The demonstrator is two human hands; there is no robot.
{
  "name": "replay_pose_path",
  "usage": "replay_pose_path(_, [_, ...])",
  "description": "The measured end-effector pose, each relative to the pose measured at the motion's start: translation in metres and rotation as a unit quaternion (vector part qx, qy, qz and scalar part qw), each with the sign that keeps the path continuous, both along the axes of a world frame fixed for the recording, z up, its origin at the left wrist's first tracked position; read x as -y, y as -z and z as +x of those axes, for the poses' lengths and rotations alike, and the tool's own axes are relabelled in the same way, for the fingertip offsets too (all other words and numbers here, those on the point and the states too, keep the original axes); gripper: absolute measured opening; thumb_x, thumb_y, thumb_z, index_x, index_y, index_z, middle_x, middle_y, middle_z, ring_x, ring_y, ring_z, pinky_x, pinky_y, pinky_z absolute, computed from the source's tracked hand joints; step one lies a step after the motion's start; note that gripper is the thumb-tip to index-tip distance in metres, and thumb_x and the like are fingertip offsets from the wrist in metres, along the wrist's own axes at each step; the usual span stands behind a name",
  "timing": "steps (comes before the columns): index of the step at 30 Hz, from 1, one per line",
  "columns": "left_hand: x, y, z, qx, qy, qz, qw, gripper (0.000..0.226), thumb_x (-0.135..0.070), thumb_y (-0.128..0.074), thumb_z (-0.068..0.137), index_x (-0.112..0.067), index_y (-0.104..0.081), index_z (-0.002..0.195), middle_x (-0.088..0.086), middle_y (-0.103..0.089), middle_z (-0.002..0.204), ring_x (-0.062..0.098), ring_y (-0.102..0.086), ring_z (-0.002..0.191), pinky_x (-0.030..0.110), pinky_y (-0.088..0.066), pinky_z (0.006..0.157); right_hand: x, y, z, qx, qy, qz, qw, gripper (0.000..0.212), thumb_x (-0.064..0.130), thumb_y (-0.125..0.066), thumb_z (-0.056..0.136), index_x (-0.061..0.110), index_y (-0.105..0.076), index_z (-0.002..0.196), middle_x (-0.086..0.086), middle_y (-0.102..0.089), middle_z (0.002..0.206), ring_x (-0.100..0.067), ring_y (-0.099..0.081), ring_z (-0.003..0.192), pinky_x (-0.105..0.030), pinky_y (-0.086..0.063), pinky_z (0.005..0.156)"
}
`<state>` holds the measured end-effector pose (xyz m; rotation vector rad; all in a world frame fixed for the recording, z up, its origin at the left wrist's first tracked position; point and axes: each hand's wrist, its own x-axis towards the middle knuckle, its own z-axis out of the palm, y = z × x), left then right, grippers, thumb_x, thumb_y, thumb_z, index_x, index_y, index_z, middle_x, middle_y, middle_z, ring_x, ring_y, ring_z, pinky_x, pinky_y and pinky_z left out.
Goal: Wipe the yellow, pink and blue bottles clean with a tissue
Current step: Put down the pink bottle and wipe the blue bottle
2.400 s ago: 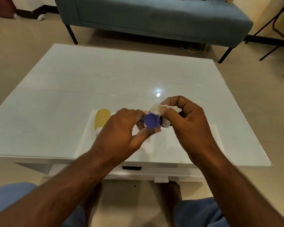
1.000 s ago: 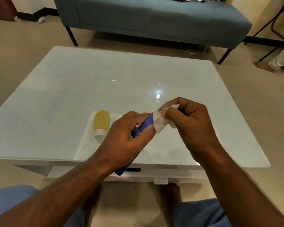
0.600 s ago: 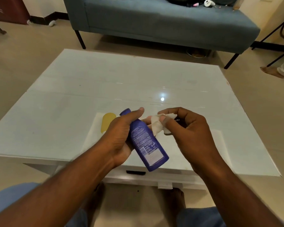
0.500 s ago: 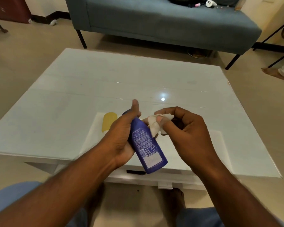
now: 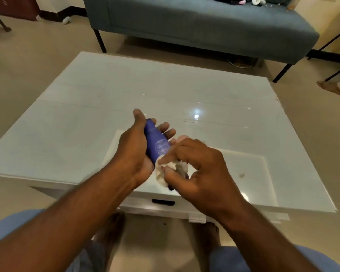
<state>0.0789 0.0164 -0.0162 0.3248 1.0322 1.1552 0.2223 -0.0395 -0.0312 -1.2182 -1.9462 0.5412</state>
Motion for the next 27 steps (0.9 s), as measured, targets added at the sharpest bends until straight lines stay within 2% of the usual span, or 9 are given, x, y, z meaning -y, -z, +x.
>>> replay_pose_path(3, [0.012,0.002,0.008,-0.049,0.077,0.020,0.996,0.049,-0.057,-0.045,0.097,-0.014,-0.063,0.114,0.009,-0.080,0.097,0.027,-0.078,0.088,0.044,-0.061,0.079,-0.007,0.003,0.008,-0.047,0.103,-0.006,0.994,0.014,0.022,-0.073,0.088,0.017,-0.073,0.102,0.009,-0.071,0.098,-0.009,-0.065,0.092,-0.015,-0.052,0.075])
replay_pose_path(6, [0.023,0.007,0.021,-0.058,0.100,0.027,0.993,0.050,-0.058,-0.044,0.096,-0.015,-0.067,0.111,0.009,-0.080,0.095,0.026,-0.078,0.086,0.042,-0.061,0.078,-0.009,0.002,0.010,-0.080,0.129,-0.002,0.988,0.015,0.018,-0.073,0.090,0.015,-0.073,0.104,0.007,-0.071,0.100,-0.008,-0.067,0.092,-0.017,-0.054,0.076])
replay_pose_path(8, [0.012,0.007,0.017,0.002,0.048,0.019,0.999,0.052,-0.060,-0.042,0.097,-0.016,-0.059,0.119,0.011,-0.079,0.100,0.028,-0.078,0.086,0.044,-0.062,0.074,-0.004,0.000,0.005,-0.072,0.083,-0.006,0.994,0.016,0.012,-0.076,0.084,0.014,-0.074,0.099,0.005,-0.070,0.098,-0.010,-0.065,0.090,-0.022,-0.053,0.077])
replay_pose_path(10, [-0.007,0.006,0.004,0.054,-0.045,0.016,0.997,0.053,-0.061,-0.042,0.098,-0.015,-0.053,0.123,0.013,-0.077,0.105,0.028,-0.078,0.089,0.049,-0.059,0.083,0.000,-0.001,0.001,-0.032,0.046,-0.010,0.998,0.015,0.017,-0.076,0.080,0.016,-0.074,0.095,0.005,-0.069,0.096,-0.012,-0.063,0.089,-0.029,-0.053,0.077])
replay_pose_path(12, [-0.018,0.008,-0.009,0.049,-0.104,0.015,0.993,0.048,-0.060,-0.044,0.097,-0.017,-0.053,0.118,0.010,-0.074,0.109,0.028,-0.077,0.091,0.054,-0.056,0.092,0.001,-0.001,0.003,0.005,0.055,-0.035,0.998,0.020,0.028,-0.075,0.082,0.021,-0.071,0.100,0.007,-0.069,0.102,-0.013,-0.063,0.096,-0.032,-0.057,0.078])
replay_pose_path(17, [-0.017,0.014,-0.020,0.077,-0.108,-0.007,0.991,0.042,-0.057,-0.045,0.099,-0.020,-0.051,0.117,0.012,-0.068,0.119,0.031,-0.077,0.093,0.059,-0.056,0.090,-0.001,-0.002,0.009,-0.009,0.083,-0.036,0.996,0.022,0.027,-0.077,0.085,0.027,-0.066,0.105,0.009,-0.067,0.108,-0.012,-0.062,0.102,-0.033,-0.059,0.077])
replay_pose_path(21, [-0.007,0.010,-0.009,0.109,-0.064,0.004,0.992,0.039,-0.044,-0.046,0.103,-0.017,-0.046,0.131,0.018,-0.066,0.123,0.037,-0.070,0.108,0.058,-0.058,0.085,-0.003,-0.001,0.010,-0.018,0.131,-0.005,0.991,0.019,0.018,-0.072,0.093,0.023,-0.064,0.110,0.007,-0.063,0.112,-0.011,-0.061,0.106,-0.021,-0.058,0.080])
replay_pose_path(23, [0.001,0.009,-0.001,0.115,-0.023,0.014,0.993,0.035,-0.030,-0.053,0.101,-0.015,-0.045,0.132,0.021,-0.067,0.125,0.038,-0.067,0.113,0.058,-0.055,0.092,-0.006,-0.002,0.016,-0.055,0.184,-0.037,0.981,0.018,0.017,-0.069,0.098,0.027,-0.060,0.110,0.011,-0.061,0.111,-0.007,-0.062,0.103,-0.008,-0.054,0.073])
replay_pose_path(27, [0.002,0.005,0.003,0.049,0.023,0.074,0.996,0.039,-0.020,-0.065,0.092,-0.011,-0.051,0.128,0.021,-0.071,0.121,0.034,-0.072,0.108,0.051,-0.057,0.093,-0.014,-0.006,0.031,-0.138,0.252,-0.072,0.955,0.013,0.022,-0.065,0.101,0.025,-0.064,0.114,0.011,-0.066,0.110,-0.005,-0.065,0.103,-0.001,-0.050,0.070])
